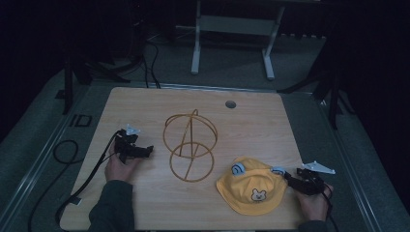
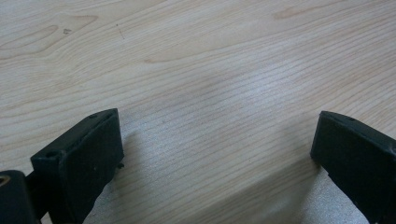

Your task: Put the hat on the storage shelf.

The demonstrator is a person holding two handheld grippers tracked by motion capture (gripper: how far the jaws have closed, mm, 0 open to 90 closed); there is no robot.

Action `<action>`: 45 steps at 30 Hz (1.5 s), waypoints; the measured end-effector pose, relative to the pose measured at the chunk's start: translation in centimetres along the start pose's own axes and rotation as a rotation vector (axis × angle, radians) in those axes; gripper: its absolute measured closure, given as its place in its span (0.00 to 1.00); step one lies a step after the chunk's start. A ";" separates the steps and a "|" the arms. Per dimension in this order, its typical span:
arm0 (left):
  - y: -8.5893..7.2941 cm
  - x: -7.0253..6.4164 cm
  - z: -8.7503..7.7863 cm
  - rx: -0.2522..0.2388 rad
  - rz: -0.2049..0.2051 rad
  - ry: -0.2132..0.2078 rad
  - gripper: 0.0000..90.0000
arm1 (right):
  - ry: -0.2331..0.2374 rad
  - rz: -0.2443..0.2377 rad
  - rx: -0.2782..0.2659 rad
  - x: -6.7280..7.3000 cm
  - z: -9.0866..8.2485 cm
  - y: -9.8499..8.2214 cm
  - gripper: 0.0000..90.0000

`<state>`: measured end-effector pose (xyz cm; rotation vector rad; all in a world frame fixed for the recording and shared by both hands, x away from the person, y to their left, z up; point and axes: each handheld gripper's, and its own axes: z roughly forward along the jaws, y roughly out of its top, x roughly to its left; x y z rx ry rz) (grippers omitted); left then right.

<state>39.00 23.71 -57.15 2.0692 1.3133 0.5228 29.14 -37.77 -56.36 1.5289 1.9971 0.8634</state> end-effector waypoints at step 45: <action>0.0 0.0 0.0 0.000 0.000 0.001 0.02 | 0.156 -0.320 0.137 0.2 -3.4 3.0 0.57</action>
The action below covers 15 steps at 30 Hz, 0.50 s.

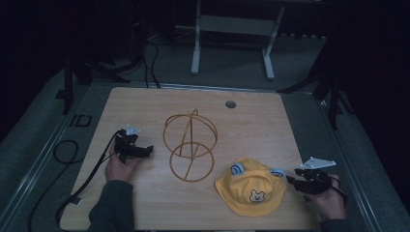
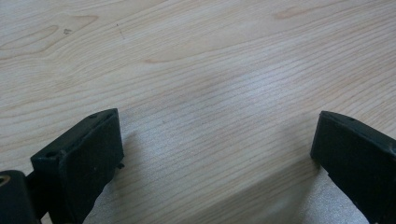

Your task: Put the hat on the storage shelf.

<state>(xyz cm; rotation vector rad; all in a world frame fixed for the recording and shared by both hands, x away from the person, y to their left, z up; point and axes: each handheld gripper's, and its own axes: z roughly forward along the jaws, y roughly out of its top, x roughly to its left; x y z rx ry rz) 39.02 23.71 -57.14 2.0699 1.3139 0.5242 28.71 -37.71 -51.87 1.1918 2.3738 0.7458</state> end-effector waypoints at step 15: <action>0.0 0.0 0.0 0.000 -0.002 0.001 0.02 | 0.014 -0.112 0.000 -0.5 -3.0 2.4 0.56</action>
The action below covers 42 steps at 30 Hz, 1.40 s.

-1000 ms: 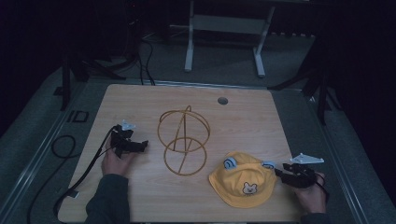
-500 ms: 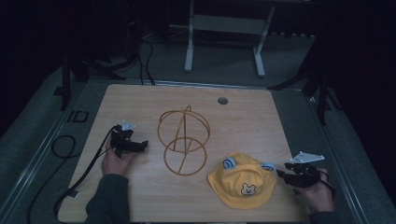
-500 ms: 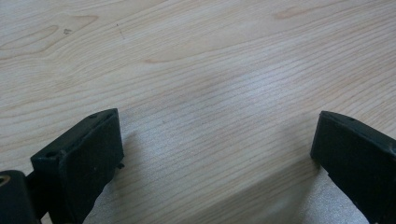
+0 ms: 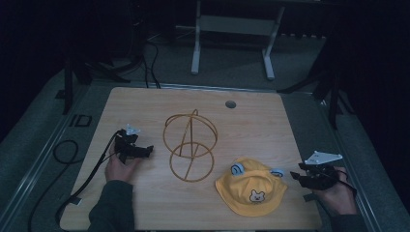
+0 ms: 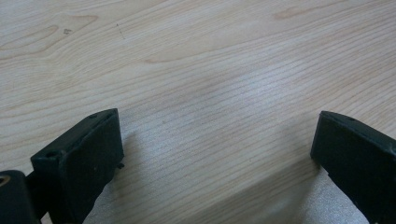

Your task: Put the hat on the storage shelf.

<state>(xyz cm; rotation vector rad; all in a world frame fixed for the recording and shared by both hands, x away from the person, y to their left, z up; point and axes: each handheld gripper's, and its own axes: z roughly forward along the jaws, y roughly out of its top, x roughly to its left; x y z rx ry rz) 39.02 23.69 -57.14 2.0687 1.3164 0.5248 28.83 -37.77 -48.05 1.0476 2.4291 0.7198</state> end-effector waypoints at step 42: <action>0.0 0.0 0.0 0.000 0.000 0.000 0.02 | 0.152 -0.230 0.041 3.4 -3.9 4.5 0.34</action>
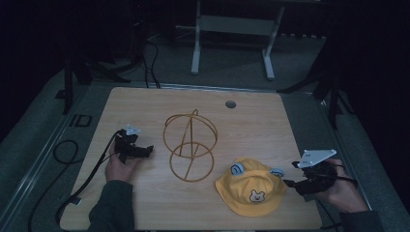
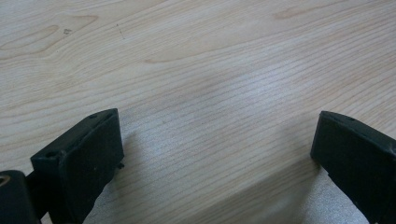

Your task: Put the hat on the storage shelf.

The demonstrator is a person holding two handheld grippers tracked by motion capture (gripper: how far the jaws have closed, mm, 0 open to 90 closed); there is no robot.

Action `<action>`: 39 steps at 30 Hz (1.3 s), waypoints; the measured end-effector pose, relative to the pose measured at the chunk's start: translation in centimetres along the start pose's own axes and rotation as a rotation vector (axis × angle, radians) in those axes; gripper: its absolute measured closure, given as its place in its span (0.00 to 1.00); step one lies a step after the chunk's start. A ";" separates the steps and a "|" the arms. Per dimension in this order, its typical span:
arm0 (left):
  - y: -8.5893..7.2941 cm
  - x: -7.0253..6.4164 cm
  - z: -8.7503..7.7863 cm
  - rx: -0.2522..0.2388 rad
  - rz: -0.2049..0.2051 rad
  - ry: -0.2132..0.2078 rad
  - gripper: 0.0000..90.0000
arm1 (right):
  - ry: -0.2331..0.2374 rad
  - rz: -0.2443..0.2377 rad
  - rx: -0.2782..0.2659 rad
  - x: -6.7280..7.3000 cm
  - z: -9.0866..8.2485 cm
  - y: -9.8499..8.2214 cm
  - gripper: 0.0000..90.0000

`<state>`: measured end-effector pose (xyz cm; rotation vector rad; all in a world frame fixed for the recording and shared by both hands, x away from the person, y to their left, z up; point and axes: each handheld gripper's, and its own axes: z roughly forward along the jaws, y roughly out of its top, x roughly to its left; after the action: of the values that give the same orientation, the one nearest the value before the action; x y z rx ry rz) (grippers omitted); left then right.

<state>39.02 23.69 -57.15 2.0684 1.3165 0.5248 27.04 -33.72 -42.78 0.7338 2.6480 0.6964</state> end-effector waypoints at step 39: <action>0.0 0.0 0.0 0.000 0.000 0.000 0.02 | 0.100 -0.129 0.004 1.6 0.5 4.5 0.30</action>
<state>39.02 23.69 -57.14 2.0683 1.3165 0.5248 27.73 -29.30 -41.14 0.5362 2.7578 0.7097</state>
